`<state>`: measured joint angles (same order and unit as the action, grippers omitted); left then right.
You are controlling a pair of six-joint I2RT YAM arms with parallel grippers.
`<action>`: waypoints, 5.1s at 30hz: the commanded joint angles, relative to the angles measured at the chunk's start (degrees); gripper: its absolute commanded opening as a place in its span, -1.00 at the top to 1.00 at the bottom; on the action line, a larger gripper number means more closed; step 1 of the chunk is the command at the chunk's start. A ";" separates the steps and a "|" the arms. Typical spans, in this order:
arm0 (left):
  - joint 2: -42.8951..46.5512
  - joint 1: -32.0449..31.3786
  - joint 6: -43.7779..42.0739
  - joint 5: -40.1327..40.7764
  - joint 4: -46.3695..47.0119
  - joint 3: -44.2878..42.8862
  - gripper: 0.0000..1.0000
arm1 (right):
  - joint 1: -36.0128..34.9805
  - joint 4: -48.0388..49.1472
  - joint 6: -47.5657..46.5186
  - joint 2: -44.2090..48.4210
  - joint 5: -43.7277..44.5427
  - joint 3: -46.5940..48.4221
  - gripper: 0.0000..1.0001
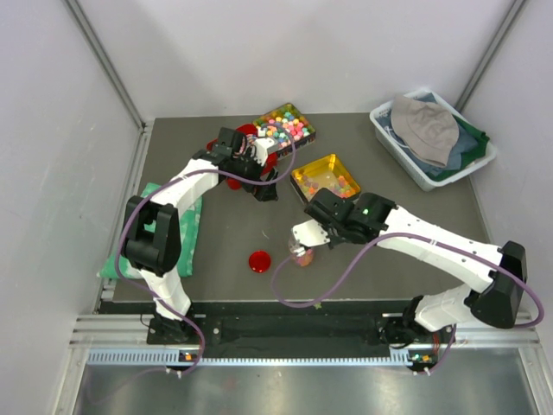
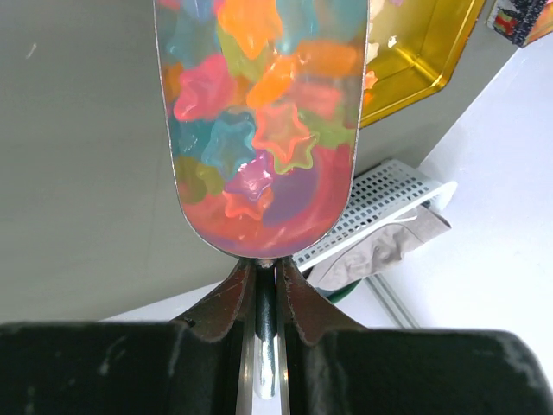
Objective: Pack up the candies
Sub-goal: Place the fake candies in the packing bottle, then scoop the fake candies from the storage box.
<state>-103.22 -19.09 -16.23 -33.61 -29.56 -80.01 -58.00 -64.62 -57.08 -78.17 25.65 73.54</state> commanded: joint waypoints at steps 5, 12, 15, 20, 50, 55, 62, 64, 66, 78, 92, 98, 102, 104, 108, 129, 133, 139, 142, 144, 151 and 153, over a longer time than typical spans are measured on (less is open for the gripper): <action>2.76 0.46 -0.82 -1.11 1.26 -0.24 -0.98 | -1.07 0.28 -1.19 -0.23 2.39 3.45 1.00; 2.50 0.55 -0.91 -1.29 1.08 -0.32 -0.98 | -1.15 0.46 -1.37 -0.31 2.56 3.19 1.00; 2.67 0.64 -0.91 -1.29 1.00 -0.24 -0.98 | -1.15 0.63 -1.54 -0.49 2.65 3.37 1.00; 2.50 0.64 -1.00 -1.38 1.00 -0.24 -0.98 | -1.15 0.90 -1.81 -0.58 2.92 3.28 1.00; 2.50 0.99 -1.09 -1.99 1.17 -0.15 -0.98 | -3.61 0.11 -4.97 -1.54 8.01 3.81 1.00; 2.41 1.07 -1.00 -2.25 1.08 -0.06 -0.98 | -4.23 -0.24 -5.15 -1.98 8.71 4.33 1.00; 2.32 1.07 -1.26 -2.43 1.26 0.20 -0.98 | -4.23 -0.24 -5.50 -1.90 9.42 5.12 1.00; 2.15 1.16 -1.35 -2.43 1.44 0.03 -0.98 | -4.23 -0.59 -5.32 -1.72 9.24 5.82 1.00; 1.53 1.07 -1.18 -2.52 1.78 -0.58 -0.98 | -4.05 -1.12 -4.80 -1.46 8.72 7.40 1.00; -9.98 -2.79 4.00 -2.07 3.81 -14.45 -0.98 | 15.27 3.26 -3.13 -2.78 -2.17 11.63 1.00; -11.21 -2.79 24.13 -23.43 18.04 -20.19 -0.98 | 23.72 23.57 7.15 -3.92 -13.78 1.79 1.00; -12.44 -2.88 25.81 -24.14 19.63 -19.48 -0.98 | 23.81 26.73 10.05 -3.74 -15.54 1.52 1.00; -13.23 -3.84 24.58 -22.30 18.23 -20.19 -0.98 | 23.81 27.88 11.02 -3.57 -15.81 1.96 1.00; -13.93 -4.37 22.75 -20.64 16.13 -20.80 -0.98 | 23.81 28.06 11.55 -3.13 -16.24 2.31 1.00; -14.64 -5.25 20.80 -18.00 14.19 -21.33 -0.98 | 23.81 27.09 12.52 -1.73 -18.00 4.33 1.00; -15.87 -3.76 21.06 -12.45 13.65 -24.23 -0.98 | 23.81 26.21 15.33 3.02 -20.29 3.11 1.00; -16.57 -1.30 20.99 -8.51 13.48 -27.12 -0.98 | 24.42 26.39 15.77 4.25 -18.01 0.56 1.00; -20.43 -1.56 13.87 -1.73 9.44 -28.19 -0.98 | 26.09 23.94 14.37 4.43 -15.99 0.90 1.00; -22.54 -2.26 11.32 1.16 9.08 -28.01 -0.98 | 27.49 21.65 13.49 3.99 -15.63 3.00 1.00; -23.69 -2.79 9.39 2.31 9.26 -27.92 -0.98 | 28.20 20.77 13.22 4.08 -15.72 4.06 1.00; -25.63 -6.04 5.33 8.19 9.78 -28.01 -0.98 | 30.66 18.92 12.96 5.13 -16.24 5.74 1.00; -26.24 -6.39 5.24 8.99 9.96 -28.53 -0.98 | 30.66 18.92 13.22 5.48 -16.33 5.39 1.00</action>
<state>-129.93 -24.47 -8.01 -27.99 -21.37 -107.11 -28.25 -45.54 -43.90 -75.35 9.65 76.55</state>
